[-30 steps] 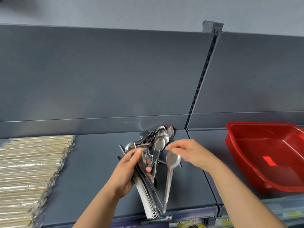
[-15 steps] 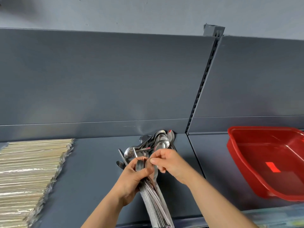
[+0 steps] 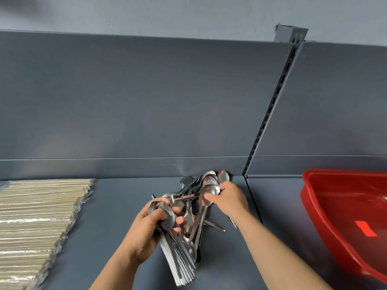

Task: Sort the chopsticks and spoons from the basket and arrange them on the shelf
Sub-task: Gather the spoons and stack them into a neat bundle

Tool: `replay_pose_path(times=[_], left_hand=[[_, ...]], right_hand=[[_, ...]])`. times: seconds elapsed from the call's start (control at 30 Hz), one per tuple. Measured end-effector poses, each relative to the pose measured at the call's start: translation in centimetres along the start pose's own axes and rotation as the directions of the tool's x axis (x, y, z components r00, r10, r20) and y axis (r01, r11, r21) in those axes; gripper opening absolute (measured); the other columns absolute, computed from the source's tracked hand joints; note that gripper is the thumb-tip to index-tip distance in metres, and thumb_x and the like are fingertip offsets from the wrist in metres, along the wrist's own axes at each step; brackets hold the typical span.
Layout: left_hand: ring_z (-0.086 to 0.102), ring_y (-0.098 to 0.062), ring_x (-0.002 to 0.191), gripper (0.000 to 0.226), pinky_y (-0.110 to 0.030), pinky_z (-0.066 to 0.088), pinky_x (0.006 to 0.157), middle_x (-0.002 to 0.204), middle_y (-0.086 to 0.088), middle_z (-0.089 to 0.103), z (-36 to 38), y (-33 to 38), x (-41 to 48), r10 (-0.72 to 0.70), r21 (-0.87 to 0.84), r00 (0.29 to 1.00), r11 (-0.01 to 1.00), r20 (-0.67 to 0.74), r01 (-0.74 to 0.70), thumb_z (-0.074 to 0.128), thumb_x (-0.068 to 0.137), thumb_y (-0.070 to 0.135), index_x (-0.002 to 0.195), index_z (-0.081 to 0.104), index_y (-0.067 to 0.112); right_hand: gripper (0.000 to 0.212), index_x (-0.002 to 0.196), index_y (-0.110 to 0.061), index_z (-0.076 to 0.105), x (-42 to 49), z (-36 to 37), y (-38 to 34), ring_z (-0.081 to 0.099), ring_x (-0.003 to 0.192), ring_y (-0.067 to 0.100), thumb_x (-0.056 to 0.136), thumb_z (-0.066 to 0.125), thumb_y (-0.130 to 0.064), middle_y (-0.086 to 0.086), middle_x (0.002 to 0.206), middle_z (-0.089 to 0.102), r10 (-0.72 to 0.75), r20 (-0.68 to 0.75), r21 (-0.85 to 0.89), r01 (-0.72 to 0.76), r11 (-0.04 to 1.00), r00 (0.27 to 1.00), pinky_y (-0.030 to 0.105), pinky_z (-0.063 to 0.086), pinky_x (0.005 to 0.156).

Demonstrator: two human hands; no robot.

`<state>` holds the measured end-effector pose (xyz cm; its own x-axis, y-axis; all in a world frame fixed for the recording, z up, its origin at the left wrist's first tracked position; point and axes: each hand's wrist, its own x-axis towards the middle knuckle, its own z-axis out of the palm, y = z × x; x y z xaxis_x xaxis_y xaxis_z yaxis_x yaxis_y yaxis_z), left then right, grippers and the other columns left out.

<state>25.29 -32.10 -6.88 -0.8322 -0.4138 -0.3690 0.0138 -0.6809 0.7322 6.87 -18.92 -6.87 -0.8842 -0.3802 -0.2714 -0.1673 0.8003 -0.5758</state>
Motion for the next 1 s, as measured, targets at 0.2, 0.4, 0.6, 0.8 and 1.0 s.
replay_pose_path(times=[0.2,0.4,0.6,0.8,1.0], left_hand=[[0.059,-0.031,0.061,0.028,-0.034,0.048,0.049,0.085,-0.024,0.060,-0.2,0.6,0.7,0.032,0.003,0.996,0.999,-0.081,-0.032,0.041,0.083,-0.014,0.095,0.058,0.005],[0.052,-0.027,0.056,0.018,-0.030,0.042,0.046,0.080,-0.019,0.058,1.0,1.1,1.3,0.056,-0.008,0.991,0.998,-0.120,-0.057,0.048,0.087,-0.005,0.094,0.059,0.006],[0.055,-0.024,0.056,0.007,-0.031,0.044,0.046,0.077,-0.015,0.061,2.0,1.5,1.9,0.079,0.001,0.988,0.997,-0.133,-0.080,0.061,0.090,0.012,0.096,0.061,0.009],[0.059,-0.030,0.061,0.026,-0.035,0.049,0.053,0.081,-0.018,0.058,4.3,1.0,1.2,-0.021,0.073,0.999,0.997,0.050,0.018,0.072,0.076,0.011,0.097,0.058,0.009],[0.066,-0.031,0.058,0.040,-0.034,0.054,0.049,0.081,-0.028,0.065,5.2,-0.3,0.4,-0.025,0.192,0.990,0.981,0.137,-0.002,0.075,0.075,0.002,0.109,0.056,-0.005]], right_hand=[[0.044,0.047,-0.016,0.037,2.2,0.1,0.0,0.031,0.047,0.017,0.072,0.073,-0.024,-0.004,0.047,0.035,0.017,0.050,0.031,-0.019,0.999,0.999,0.026,0.022,0.046],[0.017,0.071,-0.005,0.059,3.7,-2.6,0.9,0.032,0.041,0.012,0.087,0.064,-0.009,0.003,0.049,0.041,-0.014,0.047,0.567,-0.016,0.823,0.999,0.023,0.027,0.041],[0.007,0.083,-0.008,0.065,3.5,-6.1,0.6,0.046,0.046,0.011,0.087,0.065,-0.013,-0.002,0.049,0.055,-0.136,-0.066,0.638,0.147,0.756,0.989,0.022,0.040,0.046],[0.004,0.085,-0.008,0.066,0.3,-5.3,-1.3,0.055,0.047,0.009,0.086,0.068,-0.006,-0.001,0.054,0.061,-0.354,0.230,0.669,0.118,0.734,0.906,0.020,0.045,0.046],[0.006,0.090,-0.005,0.064,-2.1,-2.7,-1.7,0.057,0.050,0.011,0.087,0.068,-0.008,0.003,0.059,0.062,-0.420,0.358,0.607,0.134,0.783,0.834,0.020,0.048,0.051]])
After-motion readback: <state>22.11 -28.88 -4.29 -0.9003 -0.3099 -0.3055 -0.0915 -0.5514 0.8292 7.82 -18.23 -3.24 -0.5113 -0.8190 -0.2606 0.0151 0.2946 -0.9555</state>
